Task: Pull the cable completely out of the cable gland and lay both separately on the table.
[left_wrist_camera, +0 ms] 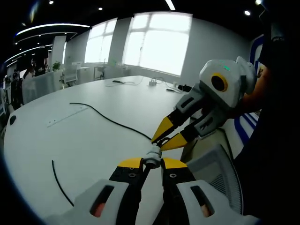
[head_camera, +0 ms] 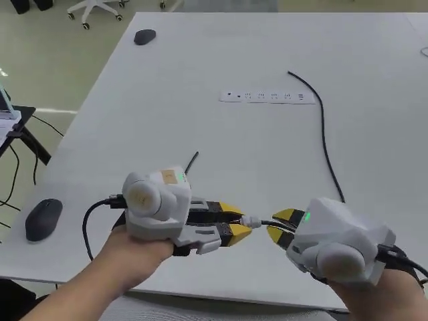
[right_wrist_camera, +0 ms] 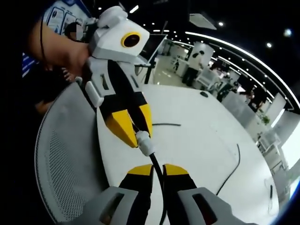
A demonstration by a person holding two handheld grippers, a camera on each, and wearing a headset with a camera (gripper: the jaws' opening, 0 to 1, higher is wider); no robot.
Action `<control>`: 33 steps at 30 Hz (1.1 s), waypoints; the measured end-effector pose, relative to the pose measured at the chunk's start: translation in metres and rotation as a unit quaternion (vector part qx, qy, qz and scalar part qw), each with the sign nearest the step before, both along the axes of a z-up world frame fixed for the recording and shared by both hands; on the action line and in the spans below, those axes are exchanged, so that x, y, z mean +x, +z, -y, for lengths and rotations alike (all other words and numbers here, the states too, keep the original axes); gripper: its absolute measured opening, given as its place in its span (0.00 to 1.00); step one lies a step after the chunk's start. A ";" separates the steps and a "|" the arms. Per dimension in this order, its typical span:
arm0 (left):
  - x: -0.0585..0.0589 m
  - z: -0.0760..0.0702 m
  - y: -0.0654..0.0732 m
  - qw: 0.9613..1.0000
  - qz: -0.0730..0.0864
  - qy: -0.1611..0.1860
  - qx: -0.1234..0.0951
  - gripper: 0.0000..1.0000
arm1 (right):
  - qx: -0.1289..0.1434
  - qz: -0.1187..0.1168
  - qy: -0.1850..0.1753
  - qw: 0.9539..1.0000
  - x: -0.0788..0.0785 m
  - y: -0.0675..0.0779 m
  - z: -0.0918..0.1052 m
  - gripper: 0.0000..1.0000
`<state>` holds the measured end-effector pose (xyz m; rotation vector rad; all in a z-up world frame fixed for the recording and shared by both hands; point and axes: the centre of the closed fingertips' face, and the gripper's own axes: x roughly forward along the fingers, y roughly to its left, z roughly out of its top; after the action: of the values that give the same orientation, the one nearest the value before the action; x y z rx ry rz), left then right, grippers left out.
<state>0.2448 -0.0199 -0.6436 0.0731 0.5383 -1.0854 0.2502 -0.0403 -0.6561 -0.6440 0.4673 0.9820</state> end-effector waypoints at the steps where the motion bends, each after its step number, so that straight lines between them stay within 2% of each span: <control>1: 0.000 0.000 -0.001 1.000 -0.001 0.000 0.001 0.15 | 0.000 0.000 0.001 1.000 0.000 0.000 0.000 0.03; 8: 0.001 0.002 -0.005 1.000 -0.003 -0.004 0.006 0.15 | -0.003 -0.005 0.002 1.000 0.001 -0.004 0.000 0.02; 16: 0.003 0.005 -0.003 1.000 -0.005 -0.004 -0.002 0.15 | 0.023 -0.021 -0.014 0.999 0.004 -0.003 0.007 0.01; 20: 0.004 0.005 -0.003 1.000 -0.005 -0.002 -0.002 0.15 | 0.034 -0.037 -0.027 0.998 0.005 -0.003 0.011 0.01; 23: 0.004 0.004 -0.002 1.000 -0.003 0.000 -0.001 0.15 | 0.032 -0.037 -0.030 0.998 0.006 -0.006 0.016 0.00; 27: 0.004 0.002 -0.001 1.000 -0.002 0.002 -0.001 0.15 | 0.049 -0.052 -0.051 0.996 0.009 -0.009 0.024 0.00; 28: 0.004 0.002 -0.001 1.000 -0.002 0.003 -0.001 0.15 | 0.054 -0.059 -0.058 0.995 0.009 -0.012 0.027 0.00; 30: 0.004 0.002 -0.001 1.000 -0.001 0.004 0.000 0.15 | 0.052 -0.056 -0.062 0.995 0.010 -0.016 0.031 0.00; 33: 0.004 0.004 -0.001 1.000 -0.001 0.005 0.000 0.15 | 0.057 -0.066 -0.075 0.993 0.010 -0.022 0.036 0.00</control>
<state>0.2483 -0.0235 -0.6447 0.0699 0.5410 -1.0758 0.2599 -0.0766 -0.6785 -0.4362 0.5646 0.9039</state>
